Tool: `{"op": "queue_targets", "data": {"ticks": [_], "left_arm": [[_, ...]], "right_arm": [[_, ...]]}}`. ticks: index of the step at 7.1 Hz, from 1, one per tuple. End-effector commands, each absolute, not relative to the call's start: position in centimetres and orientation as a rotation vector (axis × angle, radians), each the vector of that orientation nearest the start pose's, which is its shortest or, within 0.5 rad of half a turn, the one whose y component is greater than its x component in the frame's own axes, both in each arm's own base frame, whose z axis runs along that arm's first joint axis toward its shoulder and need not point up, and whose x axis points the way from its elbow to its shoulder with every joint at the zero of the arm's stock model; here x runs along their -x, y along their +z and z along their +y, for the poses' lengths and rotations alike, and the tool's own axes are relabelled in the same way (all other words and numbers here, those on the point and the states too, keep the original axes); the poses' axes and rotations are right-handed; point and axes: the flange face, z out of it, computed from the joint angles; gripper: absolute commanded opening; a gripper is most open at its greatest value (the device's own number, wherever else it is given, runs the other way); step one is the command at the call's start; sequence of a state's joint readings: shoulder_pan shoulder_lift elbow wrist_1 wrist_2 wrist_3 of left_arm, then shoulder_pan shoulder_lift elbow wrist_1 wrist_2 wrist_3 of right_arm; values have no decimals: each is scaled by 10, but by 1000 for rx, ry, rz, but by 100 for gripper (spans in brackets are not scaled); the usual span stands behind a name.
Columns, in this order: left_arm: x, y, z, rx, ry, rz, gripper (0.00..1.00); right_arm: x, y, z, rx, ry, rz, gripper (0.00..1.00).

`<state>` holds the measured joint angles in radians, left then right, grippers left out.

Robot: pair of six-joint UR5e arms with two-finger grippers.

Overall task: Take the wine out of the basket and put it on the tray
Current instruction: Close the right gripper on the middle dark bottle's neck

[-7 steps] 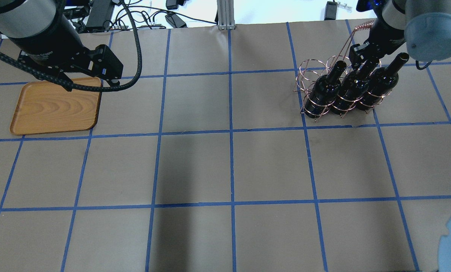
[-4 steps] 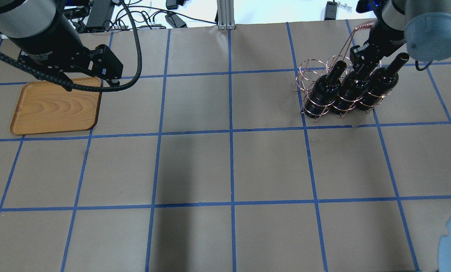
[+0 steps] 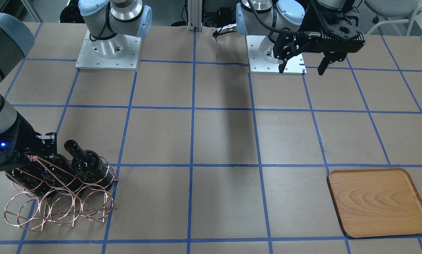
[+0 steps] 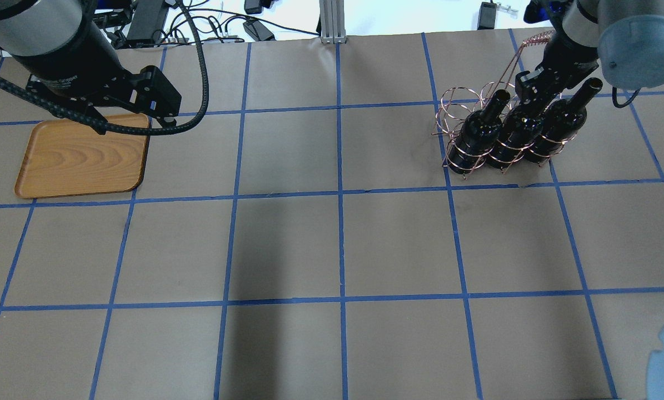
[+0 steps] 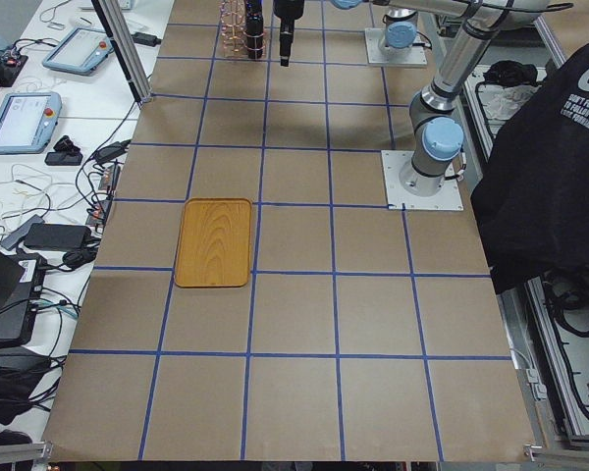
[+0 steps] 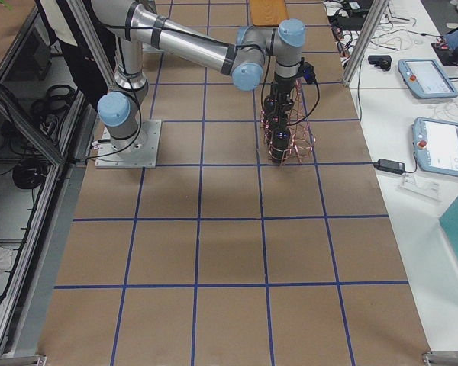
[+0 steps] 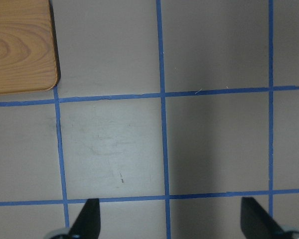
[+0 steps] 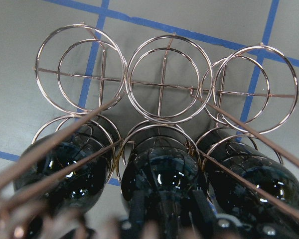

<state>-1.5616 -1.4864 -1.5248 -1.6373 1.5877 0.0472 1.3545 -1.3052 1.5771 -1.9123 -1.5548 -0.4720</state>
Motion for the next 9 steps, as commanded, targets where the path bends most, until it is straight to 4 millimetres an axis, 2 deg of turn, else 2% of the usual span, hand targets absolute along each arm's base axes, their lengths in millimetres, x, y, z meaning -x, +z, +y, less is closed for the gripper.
{"op": "queue_targets", "data": {"ticks": [1,2,4,5,6,8,9], "left_arm": [[127,544,-460,-59,-100,3121,100],[127,544,-460,-57,-100,3121,100],[127,543,-461,-59,-97,3121,100],[127,544,-460,-57,-97,3121,100],[128,544,-460,-61,-97,3121,100],[128,544,-460,-59,-100,3121,100],[127,544,-460,-59,-97,3121,100]], "right_arm": [[-4,374,-608,405,-78,3122,0],[-4,375,-607,407,-65,3123,0],[-1,403,-617,411,-16,3113,0],[-1,406,-621,413,0,3110,0],[-1,405,-621,419,3,3106,0],[0,385,-631,428,30,3085,0],[0,383,-632,428,37,3083,0]]}}
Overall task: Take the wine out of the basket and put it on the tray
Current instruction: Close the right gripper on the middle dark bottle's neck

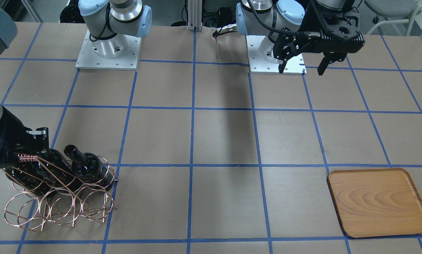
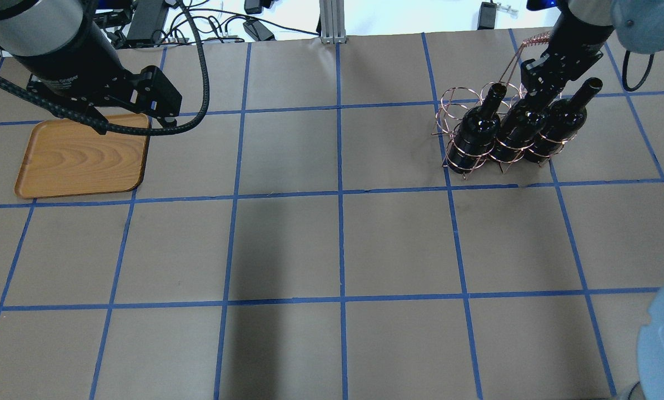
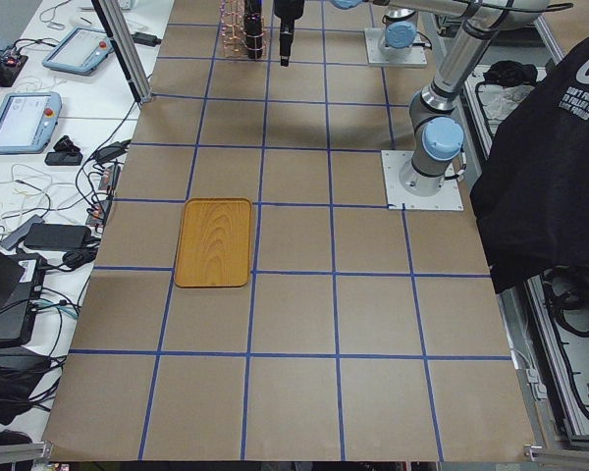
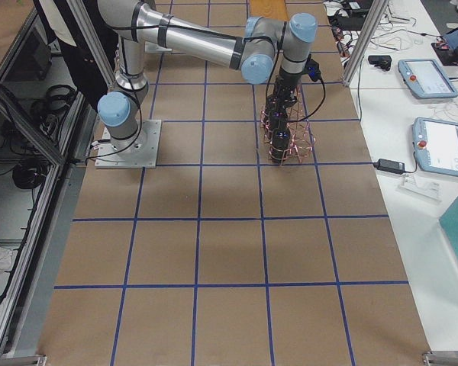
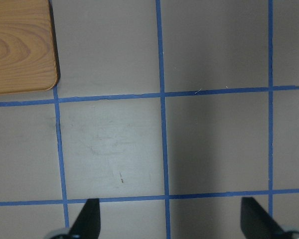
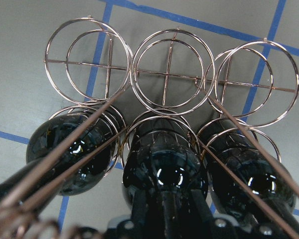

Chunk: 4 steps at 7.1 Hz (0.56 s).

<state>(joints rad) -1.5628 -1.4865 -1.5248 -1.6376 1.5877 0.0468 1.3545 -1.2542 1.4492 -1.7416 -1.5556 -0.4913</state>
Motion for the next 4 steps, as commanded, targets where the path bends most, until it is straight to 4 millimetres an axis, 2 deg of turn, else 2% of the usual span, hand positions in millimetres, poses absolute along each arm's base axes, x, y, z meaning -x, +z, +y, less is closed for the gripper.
{"op": "queue_targets", "data": {"ticks": [1,2,3,4], "left_arm": [[127,544,-460,-59,-100,3121,100],[128,544,-460,-61,-97,3121,100],[128,544,-460,-61,-97,3121,100],[128,544,-460,-59,-97,3119,100]], "right_arm": [[1,381,-633,437,35,3083,0],[2,378,-634,438,43,3087,14],[2,378,-634,438,43,3087,39],[2,378,-634,436,48,3088,57]]}}
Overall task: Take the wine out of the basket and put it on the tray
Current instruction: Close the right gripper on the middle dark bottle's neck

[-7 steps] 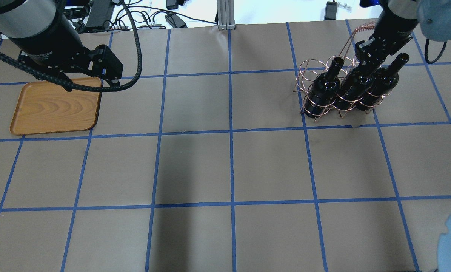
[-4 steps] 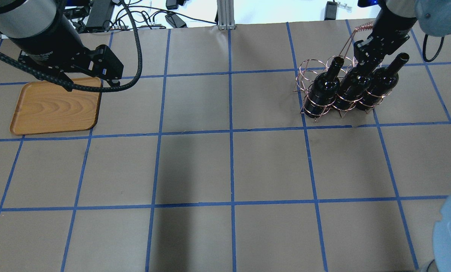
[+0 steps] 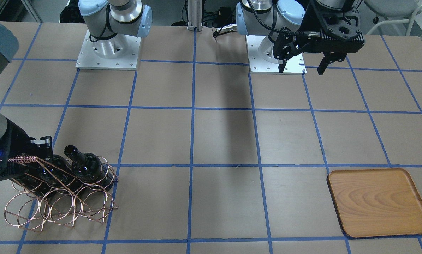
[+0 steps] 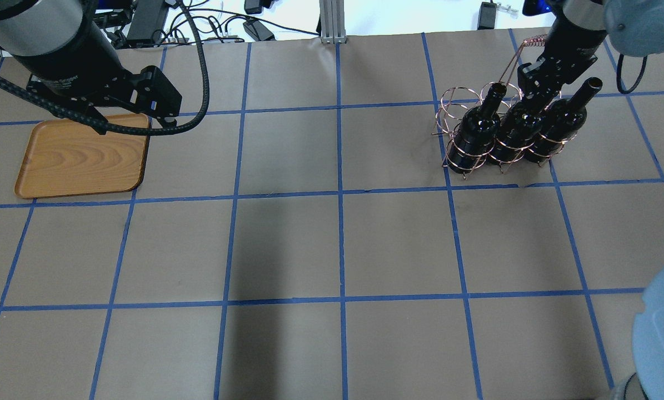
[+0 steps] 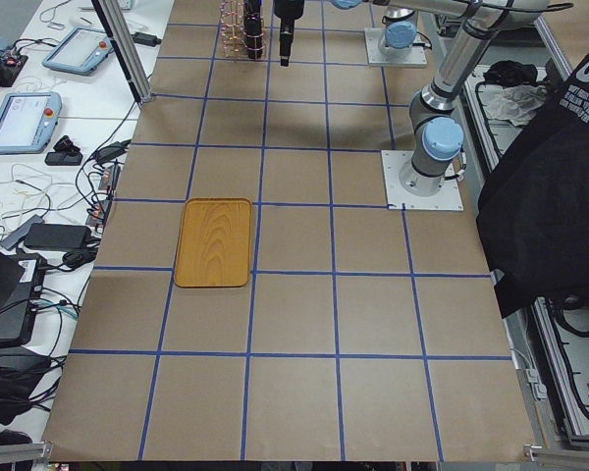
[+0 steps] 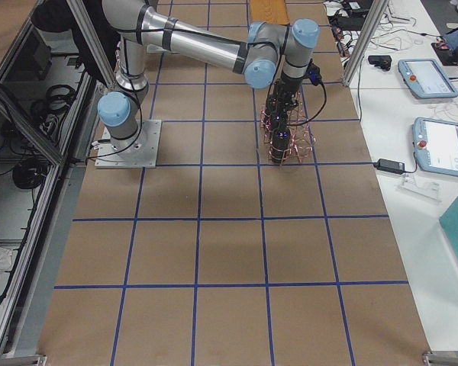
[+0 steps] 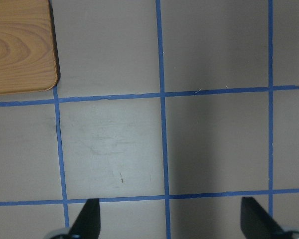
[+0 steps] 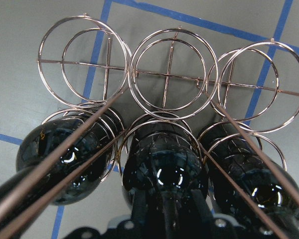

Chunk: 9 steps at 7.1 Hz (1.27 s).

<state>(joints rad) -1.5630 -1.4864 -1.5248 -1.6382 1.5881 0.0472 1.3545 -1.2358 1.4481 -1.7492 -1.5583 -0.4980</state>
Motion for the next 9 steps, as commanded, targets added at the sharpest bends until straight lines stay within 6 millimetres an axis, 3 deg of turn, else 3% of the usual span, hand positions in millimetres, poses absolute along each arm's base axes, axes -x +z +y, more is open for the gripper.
{"op": "queue_targets", "data": {"ticks": [1,3,4,9], "left_arm": [[128,543,-460,-61,-95,3121,100],[128,538,-454,-59,-83,3125,100],[128,537,-453,-59,-81,3125,100],[128,537,-453,-59,-81,3125,100]], "right_arm": [[2,379,-631,432,57,3091,68],[1,379,-629,429,69,3090,76],[1,378,-628,429,81,3088,75],[1,373,-623,417,161,3080,59]]}}
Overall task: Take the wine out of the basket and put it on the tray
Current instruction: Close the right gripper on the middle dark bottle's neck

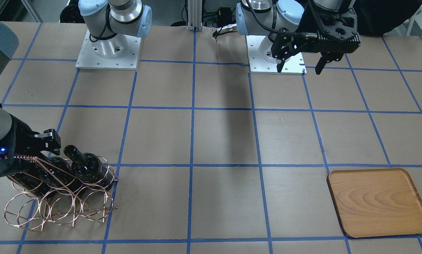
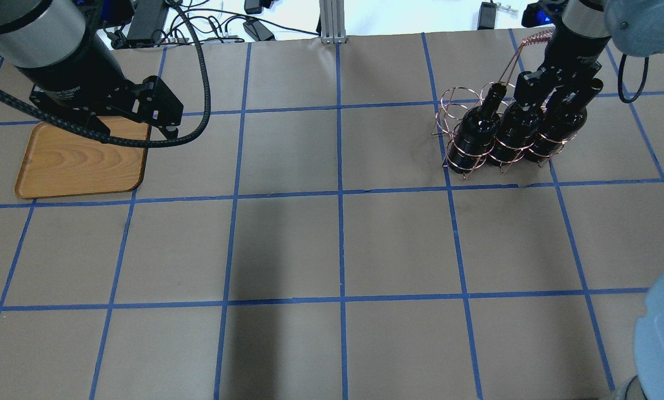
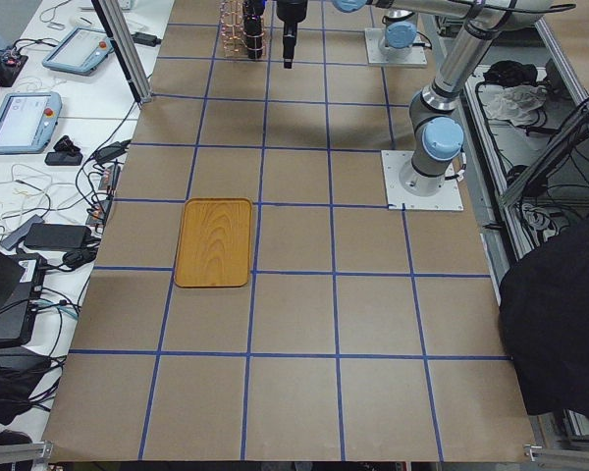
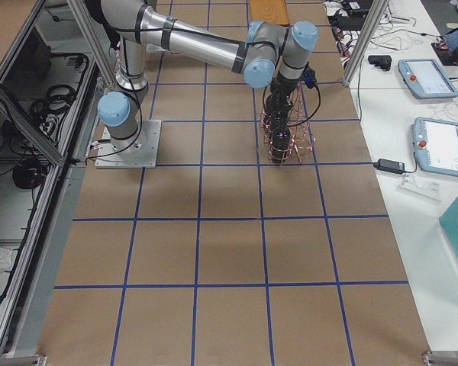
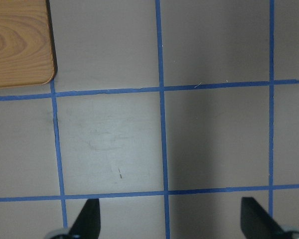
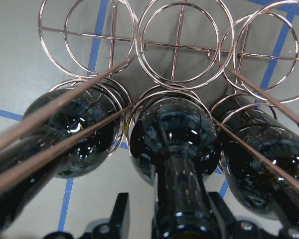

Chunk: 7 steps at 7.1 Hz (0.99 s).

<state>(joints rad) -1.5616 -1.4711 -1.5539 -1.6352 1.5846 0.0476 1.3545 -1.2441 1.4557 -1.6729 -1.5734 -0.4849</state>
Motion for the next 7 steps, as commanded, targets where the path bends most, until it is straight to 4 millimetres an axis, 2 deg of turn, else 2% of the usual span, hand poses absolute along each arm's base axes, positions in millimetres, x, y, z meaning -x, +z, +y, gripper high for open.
{"op": "queue_targets", "data": {"ticks": [1,7], "left_arm": [[128,537,-453,-59,-81,3125,100],[128,537,-453,-59,-81,3125,100]], "right_arm": [[3,374,-624,420,153,3100,59],[0,379,-629,422,76,3103,56]]}}
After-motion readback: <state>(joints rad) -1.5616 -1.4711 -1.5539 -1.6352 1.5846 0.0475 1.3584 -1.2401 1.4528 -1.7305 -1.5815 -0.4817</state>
